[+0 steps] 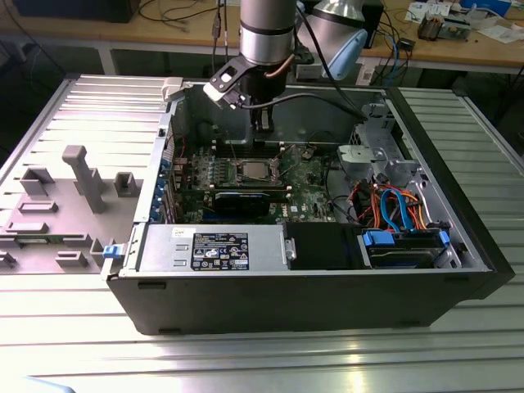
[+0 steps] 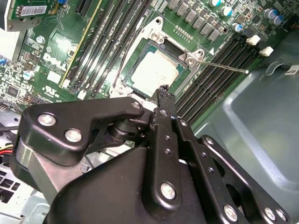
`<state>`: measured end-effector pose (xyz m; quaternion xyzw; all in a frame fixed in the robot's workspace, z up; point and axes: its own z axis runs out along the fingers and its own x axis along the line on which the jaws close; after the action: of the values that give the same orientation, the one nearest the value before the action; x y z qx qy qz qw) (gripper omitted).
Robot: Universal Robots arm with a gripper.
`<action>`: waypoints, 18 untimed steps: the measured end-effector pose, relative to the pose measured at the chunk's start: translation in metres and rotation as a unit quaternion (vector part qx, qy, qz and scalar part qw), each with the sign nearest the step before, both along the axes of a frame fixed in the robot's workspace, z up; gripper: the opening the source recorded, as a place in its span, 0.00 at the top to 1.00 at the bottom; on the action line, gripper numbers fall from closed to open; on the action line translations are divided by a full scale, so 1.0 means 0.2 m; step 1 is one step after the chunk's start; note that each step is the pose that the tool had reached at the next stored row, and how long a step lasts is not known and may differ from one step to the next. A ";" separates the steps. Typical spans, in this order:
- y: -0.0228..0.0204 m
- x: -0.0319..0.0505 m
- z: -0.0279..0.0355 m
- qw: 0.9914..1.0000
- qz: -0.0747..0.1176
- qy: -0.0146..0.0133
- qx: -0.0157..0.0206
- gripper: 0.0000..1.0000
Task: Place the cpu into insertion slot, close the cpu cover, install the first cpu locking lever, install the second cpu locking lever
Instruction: 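Close the cpu cover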
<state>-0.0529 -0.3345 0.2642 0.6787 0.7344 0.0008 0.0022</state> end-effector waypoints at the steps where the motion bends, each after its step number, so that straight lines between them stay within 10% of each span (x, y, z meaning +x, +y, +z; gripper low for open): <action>1: 0.000 0.000 0.000 1.000 0.000 0.000 0.000 0.89; 18: 0.000 0.068 0.018 1.000 0.000 0.001 0.000 0.89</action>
<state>-0.0393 -0.3344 0.2677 0.6786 0.7345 0.0004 0.0018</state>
